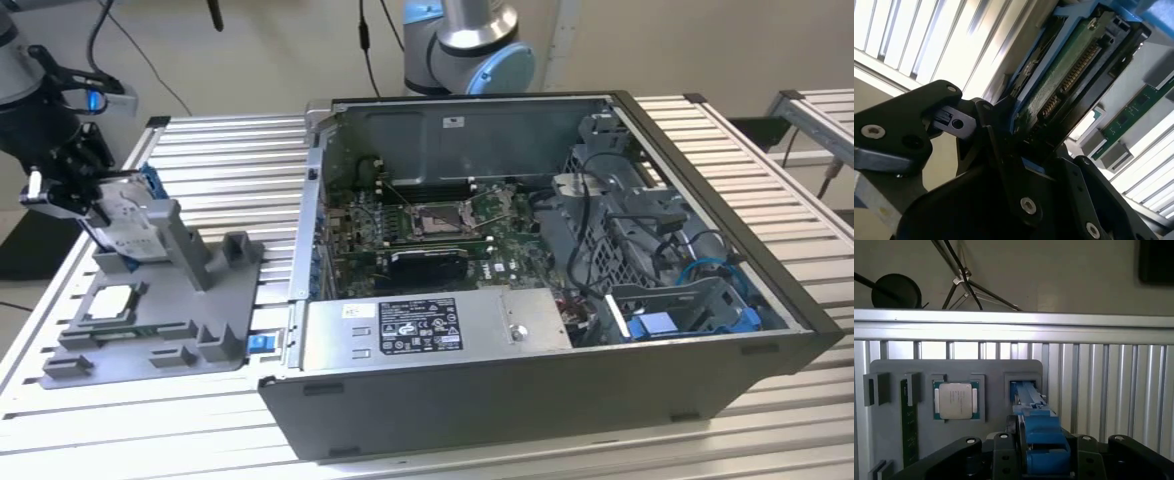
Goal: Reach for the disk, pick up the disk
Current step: 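Pick up the disk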
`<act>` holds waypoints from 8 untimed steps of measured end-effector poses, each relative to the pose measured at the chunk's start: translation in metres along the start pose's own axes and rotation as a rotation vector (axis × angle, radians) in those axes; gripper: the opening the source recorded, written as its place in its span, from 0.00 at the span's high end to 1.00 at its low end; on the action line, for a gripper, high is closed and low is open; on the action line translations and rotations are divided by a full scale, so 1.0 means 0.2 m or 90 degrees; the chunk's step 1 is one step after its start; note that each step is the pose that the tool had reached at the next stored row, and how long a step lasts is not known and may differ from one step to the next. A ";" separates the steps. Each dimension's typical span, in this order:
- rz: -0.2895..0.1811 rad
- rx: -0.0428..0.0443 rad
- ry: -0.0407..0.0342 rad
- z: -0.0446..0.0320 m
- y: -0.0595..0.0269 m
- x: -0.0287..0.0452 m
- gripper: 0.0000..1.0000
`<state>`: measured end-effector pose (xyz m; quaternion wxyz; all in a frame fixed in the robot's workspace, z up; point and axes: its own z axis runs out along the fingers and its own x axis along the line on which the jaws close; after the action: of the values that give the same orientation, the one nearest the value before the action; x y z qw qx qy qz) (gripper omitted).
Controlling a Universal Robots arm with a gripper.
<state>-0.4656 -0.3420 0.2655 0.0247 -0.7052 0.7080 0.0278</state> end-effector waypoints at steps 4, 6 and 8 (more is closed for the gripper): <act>0.000 0.0000 0.0000 -0.031 0.000 -0.002 1.00; 0.000 0.0000 0.0000 -0.048 0.000 -0.003 1.00; 0.000 0.0000 0.0000 -0.066 0.000 -0.005 1.00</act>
<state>-0.4656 -0.3420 0.2788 0.0247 -0.7052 0.7080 0.0278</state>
